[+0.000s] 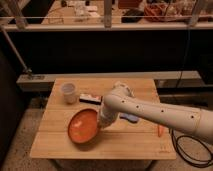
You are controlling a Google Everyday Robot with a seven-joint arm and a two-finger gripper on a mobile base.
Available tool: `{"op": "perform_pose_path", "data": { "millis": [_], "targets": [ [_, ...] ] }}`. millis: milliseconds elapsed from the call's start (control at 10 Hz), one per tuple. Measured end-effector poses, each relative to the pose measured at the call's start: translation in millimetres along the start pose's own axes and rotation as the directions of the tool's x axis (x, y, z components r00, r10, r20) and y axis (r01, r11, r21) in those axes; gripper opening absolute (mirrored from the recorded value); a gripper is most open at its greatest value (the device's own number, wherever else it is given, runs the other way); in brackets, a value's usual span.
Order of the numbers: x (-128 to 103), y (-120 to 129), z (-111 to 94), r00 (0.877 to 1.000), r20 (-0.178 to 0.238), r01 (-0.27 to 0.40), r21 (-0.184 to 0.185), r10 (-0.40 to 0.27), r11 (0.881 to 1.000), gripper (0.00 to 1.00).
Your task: Pick up the ceramic bowl
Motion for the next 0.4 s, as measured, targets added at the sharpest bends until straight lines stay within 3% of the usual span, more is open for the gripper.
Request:
{"op": "perform_pose_path", "data": {
  "millis": [400],
  "targets": [
    [-0.4, -6.0, -18.8, 1.0, -0.004, 0.013, 0.002, -0.013, 1.0, 0.01]
  ]
}}
